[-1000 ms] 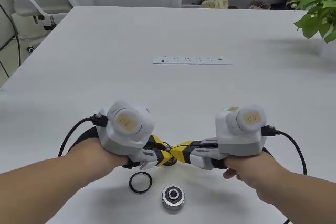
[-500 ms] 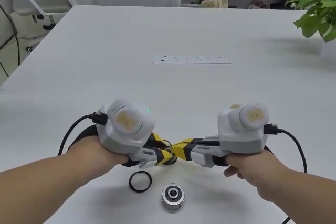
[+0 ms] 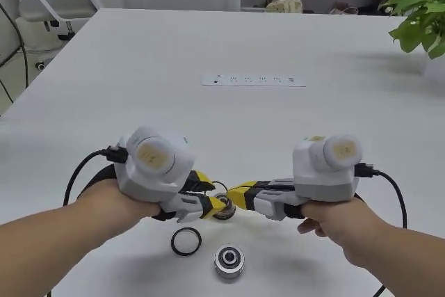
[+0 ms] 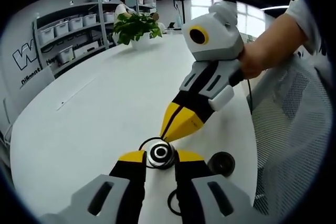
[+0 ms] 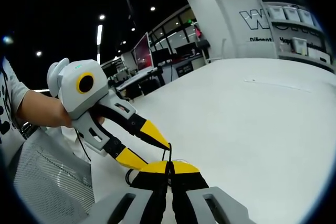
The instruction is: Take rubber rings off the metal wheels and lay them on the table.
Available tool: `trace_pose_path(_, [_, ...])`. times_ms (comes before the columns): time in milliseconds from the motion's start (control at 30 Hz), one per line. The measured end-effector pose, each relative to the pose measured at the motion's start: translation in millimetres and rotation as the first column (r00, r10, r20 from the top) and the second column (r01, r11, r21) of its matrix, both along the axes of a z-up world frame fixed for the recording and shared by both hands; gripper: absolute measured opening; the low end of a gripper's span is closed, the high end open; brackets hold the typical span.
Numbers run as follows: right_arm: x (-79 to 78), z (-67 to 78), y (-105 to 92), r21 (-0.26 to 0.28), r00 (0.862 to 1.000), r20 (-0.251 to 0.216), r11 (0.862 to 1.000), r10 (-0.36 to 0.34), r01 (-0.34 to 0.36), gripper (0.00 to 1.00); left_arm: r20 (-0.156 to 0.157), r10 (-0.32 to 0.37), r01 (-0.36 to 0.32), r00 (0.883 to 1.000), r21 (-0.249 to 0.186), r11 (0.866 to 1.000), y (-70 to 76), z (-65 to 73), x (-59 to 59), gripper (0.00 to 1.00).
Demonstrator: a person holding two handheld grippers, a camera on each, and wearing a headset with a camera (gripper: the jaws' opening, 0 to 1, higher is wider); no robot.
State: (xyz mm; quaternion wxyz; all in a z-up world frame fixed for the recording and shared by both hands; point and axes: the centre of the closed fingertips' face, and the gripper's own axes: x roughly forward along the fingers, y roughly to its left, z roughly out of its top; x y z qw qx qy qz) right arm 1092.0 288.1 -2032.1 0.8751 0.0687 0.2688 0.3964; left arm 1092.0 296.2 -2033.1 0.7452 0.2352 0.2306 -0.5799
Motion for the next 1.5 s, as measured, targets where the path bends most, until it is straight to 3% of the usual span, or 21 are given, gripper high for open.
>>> trace_pose_path(800, [-8.8, 11.4, 11.0, 0.033, 1.0, 0.001, 0.999, 0.025, -0.025, 0.0, -0.01, 0.041, -0.041, 0.999, -0.079, 0.996, 32.8, 28.1, -14.5, 0.32])
trace_pose_path(1033, [-12.2, 10.3, 15.8, 0.037, 0.999, -0.008, 0.999, 0.04, -0.039, 0.0, -0.022, 0.058, -0.06, 0.998, -0.073, 0.996, 44.7, 25.8, -18.2, 0.4])
trace_pose_path(1500, [-21.1, 5.8, 28.0, 0.049, 0.996, -0.038, 0.996, 0.075, -0.073, 0.0, -0.039, 0.088, -0.091, 0.995, -0.081, 0.993, 67.2, 27.1, -31.7, 0.44])
